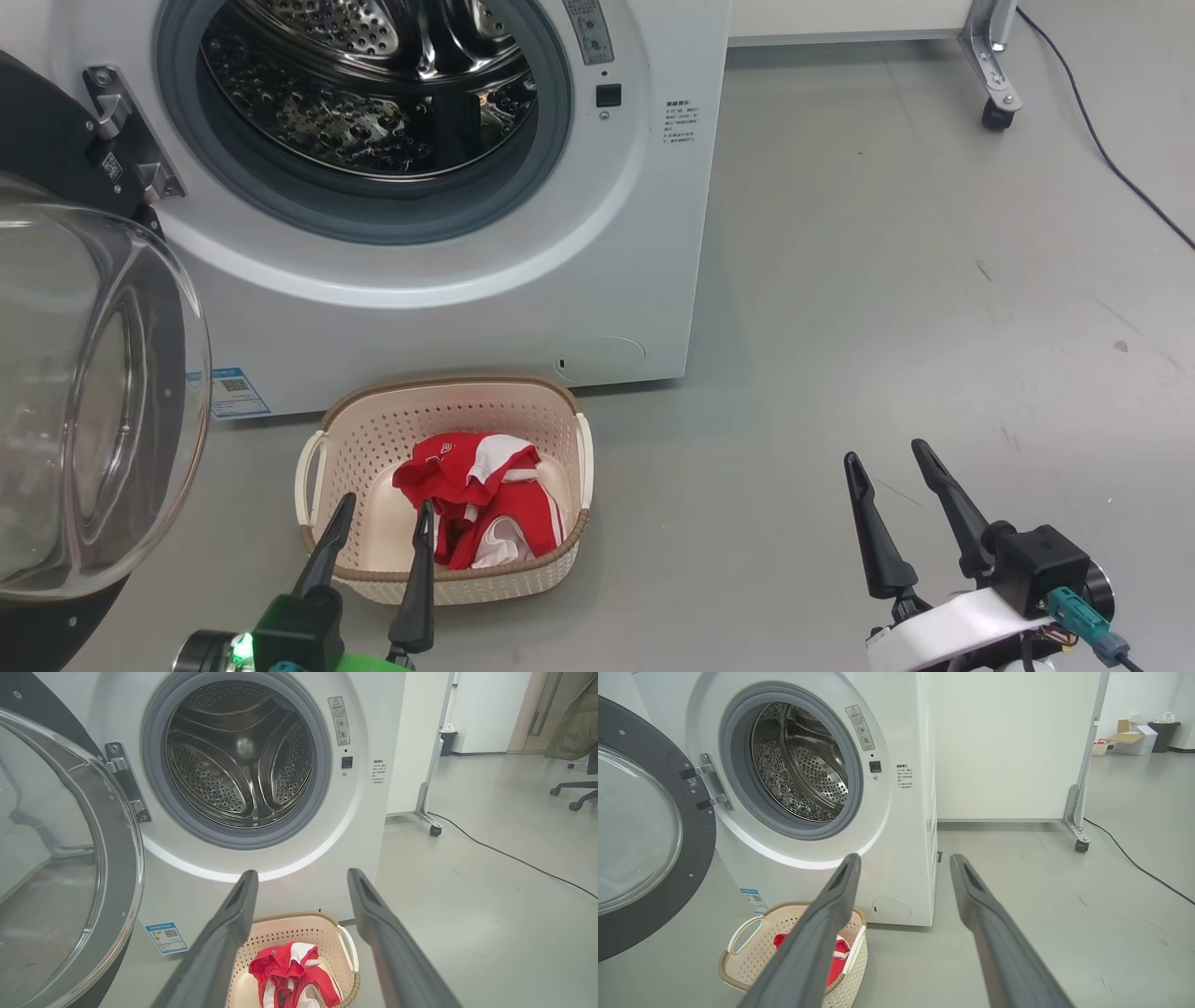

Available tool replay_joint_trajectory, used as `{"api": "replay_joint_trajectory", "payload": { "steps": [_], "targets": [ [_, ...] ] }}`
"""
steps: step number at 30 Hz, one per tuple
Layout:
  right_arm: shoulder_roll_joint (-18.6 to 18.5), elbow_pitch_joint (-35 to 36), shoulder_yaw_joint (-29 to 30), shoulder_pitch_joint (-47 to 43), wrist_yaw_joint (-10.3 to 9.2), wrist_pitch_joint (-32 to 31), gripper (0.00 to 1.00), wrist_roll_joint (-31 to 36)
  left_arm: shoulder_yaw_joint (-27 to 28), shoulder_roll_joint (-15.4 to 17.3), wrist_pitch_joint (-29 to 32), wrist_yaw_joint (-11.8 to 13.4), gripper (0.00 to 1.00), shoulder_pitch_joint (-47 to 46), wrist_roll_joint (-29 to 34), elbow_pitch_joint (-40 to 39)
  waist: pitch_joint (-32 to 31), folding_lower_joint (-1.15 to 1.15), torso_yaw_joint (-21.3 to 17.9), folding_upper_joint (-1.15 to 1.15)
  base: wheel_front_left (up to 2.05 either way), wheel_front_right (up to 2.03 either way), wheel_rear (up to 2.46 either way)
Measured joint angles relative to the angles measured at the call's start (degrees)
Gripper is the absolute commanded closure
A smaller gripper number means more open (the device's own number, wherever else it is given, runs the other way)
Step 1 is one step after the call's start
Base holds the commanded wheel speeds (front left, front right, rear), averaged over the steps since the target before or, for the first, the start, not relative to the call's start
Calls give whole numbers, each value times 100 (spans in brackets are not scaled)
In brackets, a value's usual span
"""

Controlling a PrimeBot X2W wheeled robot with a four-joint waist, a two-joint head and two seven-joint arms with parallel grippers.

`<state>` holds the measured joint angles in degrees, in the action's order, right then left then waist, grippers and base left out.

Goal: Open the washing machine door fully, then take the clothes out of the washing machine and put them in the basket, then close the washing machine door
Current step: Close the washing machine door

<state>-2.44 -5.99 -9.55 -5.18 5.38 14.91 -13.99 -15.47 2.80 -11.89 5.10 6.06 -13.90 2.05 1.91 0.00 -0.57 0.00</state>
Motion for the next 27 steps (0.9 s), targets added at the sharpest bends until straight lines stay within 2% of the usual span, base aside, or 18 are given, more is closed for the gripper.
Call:
{"api": "replay_joint_trajectory", "payload": {
  "steps": [14, 27],
  "targets": [
    [5, 22, 51, -1, -54, 0, 0, 0, -48, 1, 24, 23, 0, 1, 5, -57, 29, 0, 53, 0, 0, 0, 0],
    [7, 103, 190, -27, -56, 1, 0, 20, -154, 1, 73, 23, 0, -3, 5, -63, 33, 0, 545, 0, 0, 0, 0]
  ]
}}
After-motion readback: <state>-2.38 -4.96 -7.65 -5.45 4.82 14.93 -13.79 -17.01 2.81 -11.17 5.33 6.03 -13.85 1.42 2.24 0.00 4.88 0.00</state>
